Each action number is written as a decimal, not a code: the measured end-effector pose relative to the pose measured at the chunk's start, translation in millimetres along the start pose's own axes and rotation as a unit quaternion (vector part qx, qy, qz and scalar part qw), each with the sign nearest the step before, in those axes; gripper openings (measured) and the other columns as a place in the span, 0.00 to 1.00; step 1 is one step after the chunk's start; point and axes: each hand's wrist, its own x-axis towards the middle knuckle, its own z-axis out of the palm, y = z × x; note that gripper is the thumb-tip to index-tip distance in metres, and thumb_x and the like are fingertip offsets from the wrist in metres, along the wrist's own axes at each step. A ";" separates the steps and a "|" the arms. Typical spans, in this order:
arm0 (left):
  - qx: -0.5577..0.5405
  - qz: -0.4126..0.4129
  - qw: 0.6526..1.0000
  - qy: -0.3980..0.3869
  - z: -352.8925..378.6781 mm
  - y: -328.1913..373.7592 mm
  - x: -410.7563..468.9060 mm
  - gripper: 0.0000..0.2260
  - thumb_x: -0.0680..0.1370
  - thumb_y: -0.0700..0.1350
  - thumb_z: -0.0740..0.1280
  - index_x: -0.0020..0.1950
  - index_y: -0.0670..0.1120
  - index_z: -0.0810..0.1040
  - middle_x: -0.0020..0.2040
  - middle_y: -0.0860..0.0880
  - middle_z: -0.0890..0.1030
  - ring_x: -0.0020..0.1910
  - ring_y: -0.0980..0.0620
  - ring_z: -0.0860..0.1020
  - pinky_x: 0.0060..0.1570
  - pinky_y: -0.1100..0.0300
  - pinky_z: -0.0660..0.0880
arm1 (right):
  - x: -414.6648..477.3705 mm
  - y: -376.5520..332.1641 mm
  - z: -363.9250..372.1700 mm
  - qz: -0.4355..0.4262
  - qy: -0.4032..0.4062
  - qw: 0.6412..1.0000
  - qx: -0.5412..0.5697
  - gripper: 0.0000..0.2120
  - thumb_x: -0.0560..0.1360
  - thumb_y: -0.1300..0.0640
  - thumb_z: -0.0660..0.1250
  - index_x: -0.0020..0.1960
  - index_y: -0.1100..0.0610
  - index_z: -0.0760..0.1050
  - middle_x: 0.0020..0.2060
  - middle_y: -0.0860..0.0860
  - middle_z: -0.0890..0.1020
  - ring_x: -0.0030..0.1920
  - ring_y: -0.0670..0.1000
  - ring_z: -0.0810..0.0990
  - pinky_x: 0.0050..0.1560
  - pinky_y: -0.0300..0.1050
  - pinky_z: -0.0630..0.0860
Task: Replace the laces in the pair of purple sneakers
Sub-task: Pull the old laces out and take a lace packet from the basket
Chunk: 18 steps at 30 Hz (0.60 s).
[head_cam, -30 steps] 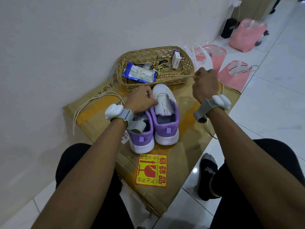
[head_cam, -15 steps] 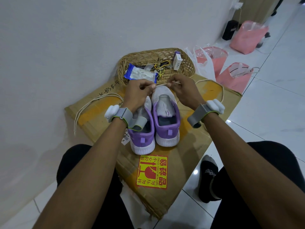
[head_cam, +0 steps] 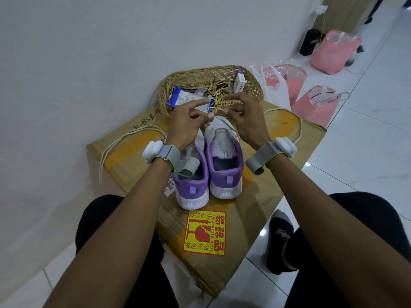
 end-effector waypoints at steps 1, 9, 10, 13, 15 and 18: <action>0.003 0.000 1.000 0.000 0.4 -0.3 0.4 0.17 0.76 0.40 0.75 0.64 0.41 0.81 0.43 0.43 0.87 0.39 0.49 0.84 0.44 0.57 0.83 | -0.4 -0.1 0.0 -0.001 -0.003 1.000 -0.002 0.12 0.76 0.60 0.70 0.58 0.56 0.77 0.43 0.49 0.86 0.47 0.42 0.84 0.52 0.45 0.80; 0.003 -0.014 1.000 0.009 1.1 0.6 -1.4 0.09 0.75 0.37 0.74 0.55 0.40 0.84 0.42 0.42 0.86 0.38 0.51 0.84 0.44 0.59 0.82 | -2.9 0.5 5.8 -0.005 -0.027 1.000 0.006 0.11 0.76 0.62 0.70 0.57 0.57 0.76 0.42 0.51 0.86 0.47 0.43 0.85 0.49 0.41 0.80; 0.007 -0.020 1.000 0.006 0.8 0.5 -1.7 0.09 0.76 0.38 0.74 0.56 0.41 0.83 0.42 0.43 0.86 0.38 0.51 0.84 0.44 0.60 0.82 | -3.3 0.7 6.5 -0.007 -0.029 1.000 0.008 0.11 0.75 0.62 0.70 0.57 0.57 0.76 0.42 0.51 0.86 0.47 0.44 0.85 0.50 0.43 0.81; 0.003 -0.027 1.000 -0.001 0.5 0.9 -2.4 0.07 0.75 0.37 0.74 0.53 0.37 0.84 0.41 0.41 0.86 0.36 0.53 0.82 0.44 0.59 0.81 | -3.3 1.7 7.6 -0.010 -0.031 0.999 0.006 0.11 0.75 0.63 0.70 0.57 0.57 0.76 0.42 0.51 0.86 0.47 0.44 0.85 0.51 0.44 0.81; 0.002 -0.026 1.000 0.001 -0.2 0.5 -2.4 0.06 0.75 0.38 0.74 0.51 0.37 0.84 0.41 0.41 0.86 0.35 0.53 0.81 0.43 0.59 0.81 | -3.4 2.6 8.2 -0.007 -0.039 0.999 0.006 0.10 0.76 0.61 0.70 0.57 0.57 0.76 0.42 0.51 0.86 0.46 0.44 0.85 0.49 0.42 0.81; -0.013 -0.026 0.999 0.022 -2.3 4.0 0.2 0.06 0.75 0.39 0.75 0.50 0.39 0.85 0.41 0.41 0.86 0.36 0.52 0.82 0.42 0.59 0.81 | -2.5 1.5 7.5 -0.008 -0.065 0.998 -0.014 0.08 0.80 0.55 0.65 0.53 0.59 0.77 0.38 0.51 0.86 0.37 0.46 0.84 0.40 0.40 0.79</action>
